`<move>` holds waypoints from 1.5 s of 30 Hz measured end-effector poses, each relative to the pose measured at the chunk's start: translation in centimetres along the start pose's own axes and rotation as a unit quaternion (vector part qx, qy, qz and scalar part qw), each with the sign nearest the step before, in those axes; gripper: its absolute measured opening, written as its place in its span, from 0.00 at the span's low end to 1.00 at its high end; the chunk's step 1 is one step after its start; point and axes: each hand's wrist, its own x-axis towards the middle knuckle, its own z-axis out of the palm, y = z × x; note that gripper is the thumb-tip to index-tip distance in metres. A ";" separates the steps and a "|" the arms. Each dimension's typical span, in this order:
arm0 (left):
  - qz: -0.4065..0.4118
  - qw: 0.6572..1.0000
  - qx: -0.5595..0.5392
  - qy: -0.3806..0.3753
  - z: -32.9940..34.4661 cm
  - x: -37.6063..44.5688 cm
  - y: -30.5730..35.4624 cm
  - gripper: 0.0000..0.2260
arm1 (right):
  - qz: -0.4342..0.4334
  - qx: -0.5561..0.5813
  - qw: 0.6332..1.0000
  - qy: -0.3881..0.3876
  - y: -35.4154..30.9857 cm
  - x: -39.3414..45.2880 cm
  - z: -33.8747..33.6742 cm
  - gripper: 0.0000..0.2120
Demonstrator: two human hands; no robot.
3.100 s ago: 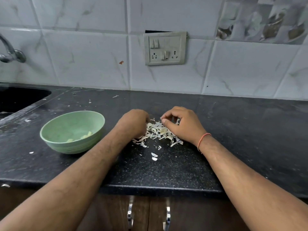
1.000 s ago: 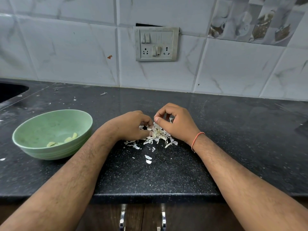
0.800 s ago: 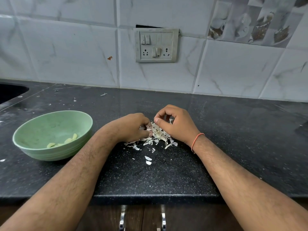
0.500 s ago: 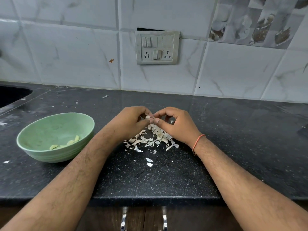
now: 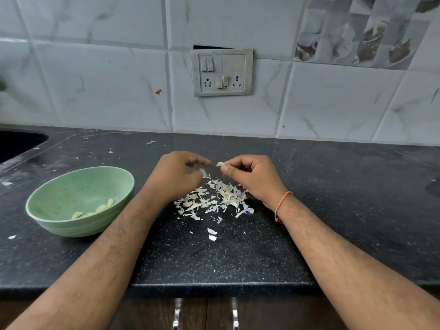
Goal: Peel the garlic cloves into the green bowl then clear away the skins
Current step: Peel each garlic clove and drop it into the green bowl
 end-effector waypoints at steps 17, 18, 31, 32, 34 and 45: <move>0.123 0.992 0.016 -0.001 0.9 -0.2 0.5 0.04 | -0.004 -0.020 1.000 -0.002 -1.0 -0.7 0.0 0.05; 0.128 0.992 0.019 -0.005 1.0 -0.3 0.5 0.05 | 0.000 -0.020 1.000 0.005 -1.3 -0.8 0.1 0.05; 0.118 0.993 -0.007 -0.015 1.6 -0.9 0.7 0.13 | 0.041 -0.409 0.907 -0.091 -5.3 -0.7 -6.3 0.07; 0.121 0.993 -0.003 -0.008 1.7 -0.9 0.6 0.15 | 0.041 -0.452 0.882 -0.130 -4.9 -1.0 -6.1 0.07; 0.121 0.992 0.014 0.010 1.9 -0.6 0.2 0.25 | 0.038 -0.510 0.840 -0.181 -4.2 -1.6 -5.4 0.08; 0.124 0.991 -0.050 0.000 2.6 0.1 -0.4 0.06 | 0.068 -0.309 0.947 -0.051 -3.9 -1.5 -5.4 0.06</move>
